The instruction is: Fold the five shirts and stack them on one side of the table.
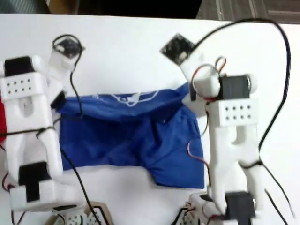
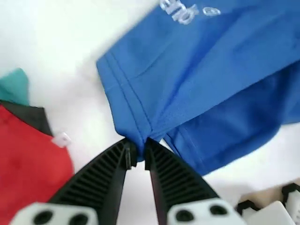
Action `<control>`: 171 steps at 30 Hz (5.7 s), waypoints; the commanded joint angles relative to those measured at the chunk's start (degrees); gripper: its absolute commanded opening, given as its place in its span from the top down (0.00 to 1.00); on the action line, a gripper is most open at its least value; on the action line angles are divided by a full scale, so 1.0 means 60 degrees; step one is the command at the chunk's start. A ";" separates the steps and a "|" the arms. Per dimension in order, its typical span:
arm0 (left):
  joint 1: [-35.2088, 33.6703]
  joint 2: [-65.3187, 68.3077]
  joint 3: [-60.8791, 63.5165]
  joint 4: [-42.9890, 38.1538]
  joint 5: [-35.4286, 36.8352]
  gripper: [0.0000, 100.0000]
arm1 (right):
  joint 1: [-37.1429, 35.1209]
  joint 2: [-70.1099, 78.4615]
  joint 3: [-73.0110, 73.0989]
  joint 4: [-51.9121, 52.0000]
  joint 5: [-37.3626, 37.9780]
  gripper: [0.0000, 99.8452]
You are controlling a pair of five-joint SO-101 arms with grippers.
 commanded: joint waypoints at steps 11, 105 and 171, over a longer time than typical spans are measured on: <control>-0.0777 -0.1993 0.3538 -0.1187 -0.0777 0.97 | 0.0022 -0.3934 0.4733 -0.1150 0.0366 0.98; -0.1436 -0.2769 0.4095 -0.0396 -0.1480 0.81 | -0.0051 -0.8110 0.6901 -0.0549 0.0366 0.87; 0.1172 1.1780 -1.1538 0.0879 0.2315 0.97 | 0.0755 0.9941 -0.5890 -0.2410 -0.1187 0.98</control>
